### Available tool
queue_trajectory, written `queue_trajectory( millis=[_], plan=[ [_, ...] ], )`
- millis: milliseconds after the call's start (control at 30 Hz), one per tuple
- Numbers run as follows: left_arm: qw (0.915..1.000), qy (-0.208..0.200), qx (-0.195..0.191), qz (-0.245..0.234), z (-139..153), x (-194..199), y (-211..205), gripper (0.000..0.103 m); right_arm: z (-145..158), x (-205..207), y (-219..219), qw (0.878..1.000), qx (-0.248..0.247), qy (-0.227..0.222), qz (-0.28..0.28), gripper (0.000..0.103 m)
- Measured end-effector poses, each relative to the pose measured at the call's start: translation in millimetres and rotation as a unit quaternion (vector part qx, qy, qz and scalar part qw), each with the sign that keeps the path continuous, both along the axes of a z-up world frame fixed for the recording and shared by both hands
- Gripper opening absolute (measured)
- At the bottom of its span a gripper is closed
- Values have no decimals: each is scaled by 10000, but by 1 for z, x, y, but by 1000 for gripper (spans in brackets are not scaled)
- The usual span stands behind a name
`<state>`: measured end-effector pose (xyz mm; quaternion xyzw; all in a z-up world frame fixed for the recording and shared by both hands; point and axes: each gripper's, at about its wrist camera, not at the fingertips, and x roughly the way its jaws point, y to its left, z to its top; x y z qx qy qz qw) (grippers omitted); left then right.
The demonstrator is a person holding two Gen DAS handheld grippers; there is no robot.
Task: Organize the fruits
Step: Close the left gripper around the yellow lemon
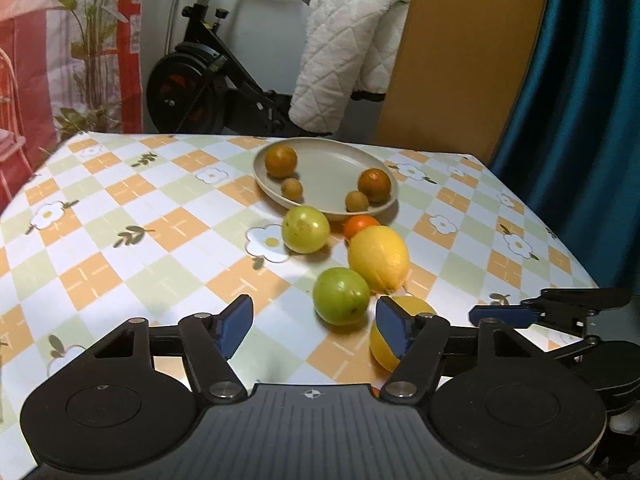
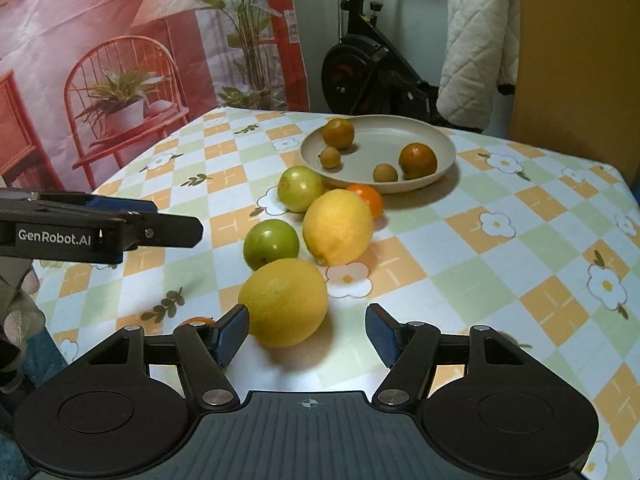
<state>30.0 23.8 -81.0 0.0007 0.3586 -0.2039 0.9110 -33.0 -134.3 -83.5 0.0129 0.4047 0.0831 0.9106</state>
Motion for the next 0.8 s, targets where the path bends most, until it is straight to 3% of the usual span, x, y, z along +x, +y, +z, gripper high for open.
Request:
queue_trajectory(
  millis=[333,800],
  plan=[
    [9972,431,-305,-526,-11,9,-17,65,-7,9,13,9989,-212,37,419,50],
    [9896,929,-524,-965,-34,27,-39,64,-14,16,8,9990,137,101,406,53]
  ],
)
